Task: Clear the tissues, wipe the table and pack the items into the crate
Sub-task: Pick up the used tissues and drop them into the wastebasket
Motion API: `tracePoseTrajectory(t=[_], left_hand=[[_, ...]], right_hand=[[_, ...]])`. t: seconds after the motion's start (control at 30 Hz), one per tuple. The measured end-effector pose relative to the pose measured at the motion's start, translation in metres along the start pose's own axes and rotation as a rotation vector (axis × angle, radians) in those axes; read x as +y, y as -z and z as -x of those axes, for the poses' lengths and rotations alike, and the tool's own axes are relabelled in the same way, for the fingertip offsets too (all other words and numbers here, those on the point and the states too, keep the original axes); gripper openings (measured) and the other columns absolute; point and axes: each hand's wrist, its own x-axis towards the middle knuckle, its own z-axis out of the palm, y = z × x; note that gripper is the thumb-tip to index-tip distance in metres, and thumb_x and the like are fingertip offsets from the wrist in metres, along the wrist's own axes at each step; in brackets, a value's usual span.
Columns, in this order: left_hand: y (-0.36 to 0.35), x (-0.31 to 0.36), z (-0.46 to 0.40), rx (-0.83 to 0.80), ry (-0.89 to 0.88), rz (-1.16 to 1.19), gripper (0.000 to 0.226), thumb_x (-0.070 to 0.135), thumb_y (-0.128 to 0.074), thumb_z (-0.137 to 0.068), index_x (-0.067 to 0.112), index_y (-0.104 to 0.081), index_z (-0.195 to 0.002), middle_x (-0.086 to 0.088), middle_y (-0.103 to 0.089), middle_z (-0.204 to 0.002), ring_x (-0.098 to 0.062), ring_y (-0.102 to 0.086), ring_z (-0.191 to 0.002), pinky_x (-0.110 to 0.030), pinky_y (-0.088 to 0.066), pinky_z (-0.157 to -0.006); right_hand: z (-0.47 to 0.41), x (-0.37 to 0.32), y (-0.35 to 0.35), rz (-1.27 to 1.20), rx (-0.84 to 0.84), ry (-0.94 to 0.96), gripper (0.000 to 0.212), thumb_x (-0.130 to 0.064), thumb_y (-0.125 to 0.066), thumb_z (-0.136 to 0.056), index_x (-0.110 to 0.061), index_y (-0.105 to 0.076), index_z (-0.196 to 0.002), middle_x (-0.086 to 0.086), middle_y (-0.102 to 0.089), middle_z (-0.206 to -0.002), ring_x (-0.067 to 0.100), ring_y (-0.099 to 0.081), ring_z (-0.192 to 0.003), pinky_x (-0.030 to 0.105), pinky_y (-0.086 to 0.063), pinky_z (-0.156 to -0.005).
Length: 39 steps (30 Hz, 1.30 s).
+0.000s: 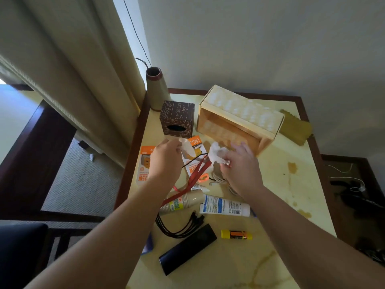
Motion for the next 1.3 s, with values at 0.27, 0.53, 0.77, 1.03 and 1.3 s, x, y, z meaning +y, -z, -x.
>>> tracePoseTrajectory(t=[0.27, 0.53, 0.77, 1.03, 1.3], left_hand=[[0.033, -0.001, 0.102, -0.030, 0.113, 0.231, 0.022, 0.015, -0.066, -0.100, 0.023, -0.076, -0.118, 0.015, -0.068, -0.100, 0.003, -0.062, -0.085, -0.008, -0.048, -0.067], [0.039, -0.012, 0.142, 0.031, 0.171, 0.279, 0.022, 0.012, -0.073, -0.095, 0.021, -0.079, -0.115, 0.010, -0.072, -0.110, -0.007, -0.067, -0.093, -0.027, -0.060, -0.080], [0.057, -0.016, 0.180, 0.156, 0.172, 0.323, 0.023, 0.007, -0.075, -0.092, 0.022, -0.081, -0.108, 0.016, -0.072, -0.096, 0.000, -0.066, -0.084, -0.004, -0.045, -0.072], [0.106, -0.069, 0.266, 0.290, 0.359, 0.381, 0.017, 0.015, -0.079, -0.090, 0.031, -0.075, -0.094, 0.019, -0.071, -0.077, -0.002, -0.068, -0.074, -0.014, -0.050, -0.064], [0.158, -0.175, 0.384, 0.377, 0.514, 0.414, 0.016, 0.016, -0.082, -0.088, 0.032, -0.077, -0.088, 0.020, -0.072, -0.079, -0.001, -0.070, -0.080, -0.024, -0.057, -0.075]], right_hand=[[-0.019, 0.015, -0.009, 0.113, 0.013, 0.141, 0.028, -0.010, -0.061, -0.090, -0.019, -0.050, -0.065, -0.004, -0.049, -0.065, 0.025, -0.049, -0.074, 0.040, -0.039, -0.063], [0.016, 0.020, 0.012, -0.043, 0.130, 0.156, 0.016, -0.009, -0.061, -0.094, -0.013, -0.076, -0.098, -0.003, -0.069, -0.086, 0.016, -0.049, -0.090, 0.035, -0.040, -0.068], [0.095, -0.010, 0.017, -0.147, 0.147, 0.280, 0.013, -0.011, -0.071, -0.091, -0.011, -0.076, -0.103, -0.001, -0.071, -0.098, 0.011, -0.053, -0.100, 0.016, -0.031, -0.077], [0.203, -0.082, -0.021, -0.317, 0.107, 0.419, 0.030, -0.002, -0.076, -0.078, -0.015, -0.073, -0.104, -0.016, -0.062, -0.095, 0.011, -0.057, -0.092, 0.007, -0.037, -0.084], [0.293, -0.198, -0.105, -0.380, -0.007, 0.612, 0.019, -0.011, -0.074, -0.082, -0.016, -0.075, -0.100, -0.004, -0.069, -0.091, 0.016, -0.063, -0.084, 0.026, -0.050, -0.081]])
